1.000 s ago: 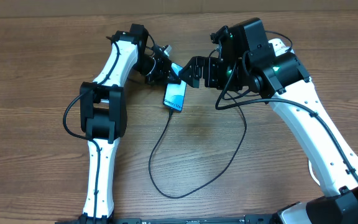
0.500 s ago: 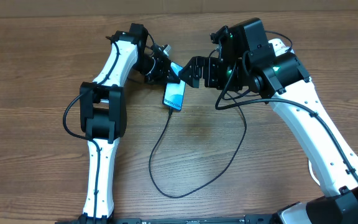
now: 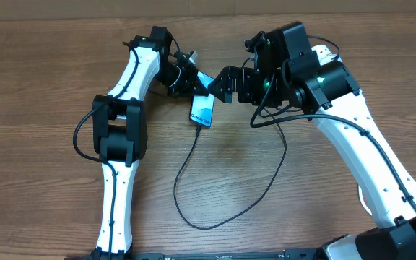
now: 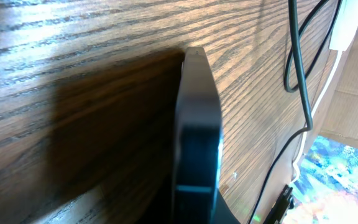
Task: Plug charger to phone and switch on socket
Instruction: 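Open the left gripper and release the phone onto the table, then retract the left arm back and away from the phone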
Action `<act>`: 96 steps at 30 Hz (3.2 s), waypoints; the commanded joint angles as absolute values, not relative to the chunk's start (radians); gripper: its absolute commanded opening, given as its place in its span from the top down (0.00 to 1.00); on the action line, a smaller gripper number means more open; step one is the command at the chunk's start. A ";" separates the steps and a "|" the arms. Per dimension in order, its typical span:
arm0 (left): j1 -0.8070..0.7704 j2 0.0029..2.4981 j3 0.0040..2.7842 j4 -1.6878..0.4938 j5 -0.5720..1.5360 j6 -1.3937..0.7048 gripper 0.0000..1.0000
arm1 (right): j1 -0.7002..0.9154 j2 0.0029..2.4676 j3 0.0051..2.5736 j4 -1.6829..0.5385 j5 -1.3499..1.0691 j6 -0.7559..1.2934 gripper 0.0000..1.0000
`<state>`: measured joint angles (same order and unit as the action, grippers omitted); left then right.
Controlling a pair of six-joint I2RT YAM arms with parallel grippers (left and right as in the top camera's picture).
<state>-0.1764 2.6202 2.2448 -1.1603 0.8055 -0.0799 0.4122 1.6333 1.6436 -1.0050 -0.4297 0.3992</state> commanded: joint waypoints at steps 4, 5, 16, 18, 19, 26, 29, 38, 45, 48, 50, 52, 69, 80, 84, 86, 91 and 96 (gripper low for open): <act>-0.179 2.626 2.253 -1.162 0.781 -0.109 0.95 | 0.408 1.613 1.656 -1.002 -0.419 0.395 0.00; -0.179 2.626 2.253 -1.162 0.778 -0.109 0.95 | 0.408 1.613 1.656 -1.002 -0.419 0.395 0.00; -0.179 2.626 2.253 -1.178 0.753 -0.110 0.78 | 0.408 1.613 1.656 -1.015 -0.387 0.395 0.00; -0.179 2.626 2.253 -1.184 0.723 -0.113 0.76 | 0.408 1.613 1.656 -1.025 -0.376 0.395 0.00; -0.179 2.626 2.253 -1.190 0.702 -0.113 0.75 | 0.408 1.613 1.656 -1.030 -0.374 0.395 0.00; -0.178 2.626 2.253 -1.231 0.571 -0.117 0.63 | 0.408 1.613 1.656 -1.035 -0.374 0.395 0.00; -0.177 2.626 2.253 -1.256 0.506 -0.117 0.54 | 0.408 1.613 1.656 -1.037 -0.358 0.395 0.00; -0.177 2.626 2.253 -1.304 0.345 -0.123 0.40 | 0.408 1.613 1.656 -1.044 -0.348 0.395 0.00; -0.177 2.619 2.255 -1.343 0.280 -0.138 0.39 | 0.408 1.613 1.656 -1.053 -0.327 0.395 0.00; -0.174 2.594 2.257 -1.358 0.281 -0.147 0.38 | 0.408 1.613 1.656 -1.063 -0.310 0.395 0.00; -0.172 2.557 2.257 -1.365 0.280 -0.155 0.37 | 0.408 1.613 1.656 -1.066 -0.294 0.395 0.00; -0.170 2.508 2.257 -1.367 0.279 -0.159 0.37 | 0.408 1.613 1.656 -1.065 -0.288 0.395 0.00; -0.177 1.878 2.257 -1.465 0.180 -0.240 0.21 | 0.408 1.613 1.656 -1.067 -0.192 0.391 0.00; -0.197 1.659 2.256 -1.651 0.020 -0.327 0.00 | 0.408 1.613 1.656 -1.069 -0.192 0.392 0.00; -0.208 1.613 2.250 -1.689 -0.018 -0.363 0.00 | 0.408 1.613 1.656 -1.070 -0.192 0.392 0.00; -0.218 1.586 2.245 -1.689 -0.019 -0.374 0.00 | 0.408 1.613 1.656 -1.070 -0.192 0.392 0.00; -0.246 1.512 2.238 -1.690 -0.019 -0.374 0.00 | 0.408 1.613 1.656 -1.084 -0.195 0.392 0.00; -0.248 1.437 2.172 -1.689 -0.023 -0.387 0.00 | 0.408 1.613 1.656 -1.087 -0.195 0.391 0.00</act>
